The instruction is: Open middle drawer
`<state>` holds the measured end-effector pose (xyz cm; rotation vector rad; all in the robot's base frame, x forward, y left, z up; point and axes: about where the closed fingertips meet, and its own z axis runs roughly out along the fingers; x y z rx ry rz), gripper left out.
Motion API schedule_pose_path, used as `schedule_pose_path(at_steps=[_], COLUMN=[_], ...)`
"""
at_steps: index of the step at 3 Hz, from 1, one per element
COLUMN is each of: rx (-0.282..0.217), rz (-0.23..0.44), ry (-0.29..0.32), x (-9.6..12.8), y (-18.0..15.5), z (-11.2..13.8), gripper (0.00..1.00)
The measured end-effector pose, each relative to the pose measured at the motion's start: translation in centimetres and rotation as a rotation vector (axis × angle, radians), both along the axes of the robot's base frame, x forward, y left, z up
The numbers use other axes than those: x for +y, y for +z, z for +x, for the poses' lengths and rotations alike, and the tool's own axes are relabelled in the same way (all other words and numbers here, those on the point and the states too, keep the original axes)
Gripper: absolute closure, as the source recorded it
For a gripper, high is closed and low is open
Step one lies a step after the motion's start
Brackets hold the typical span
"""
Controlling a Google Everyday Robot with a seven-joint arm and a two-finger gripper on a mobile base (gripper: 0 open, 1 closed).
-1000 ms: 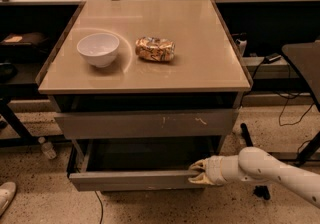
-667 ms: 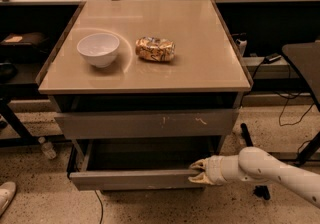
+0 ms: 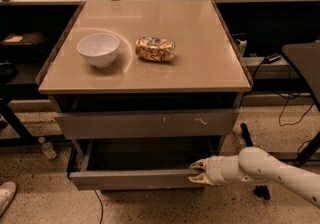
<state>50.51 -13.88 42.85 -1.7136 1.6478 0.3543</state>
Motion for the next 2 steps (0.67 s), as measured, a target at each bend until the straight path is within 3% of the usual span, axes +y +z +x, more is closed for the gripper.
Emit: schedule_pose_path(at_steps=[1,2], rx=[0.037,0.092], rz=[0.034,0.069], ry=[0.025,0.061], x=[-0.7,-2.5], y=[-0.9,-1.3], z=[-2.0,-6.1], gripper=[0.12,1.0])
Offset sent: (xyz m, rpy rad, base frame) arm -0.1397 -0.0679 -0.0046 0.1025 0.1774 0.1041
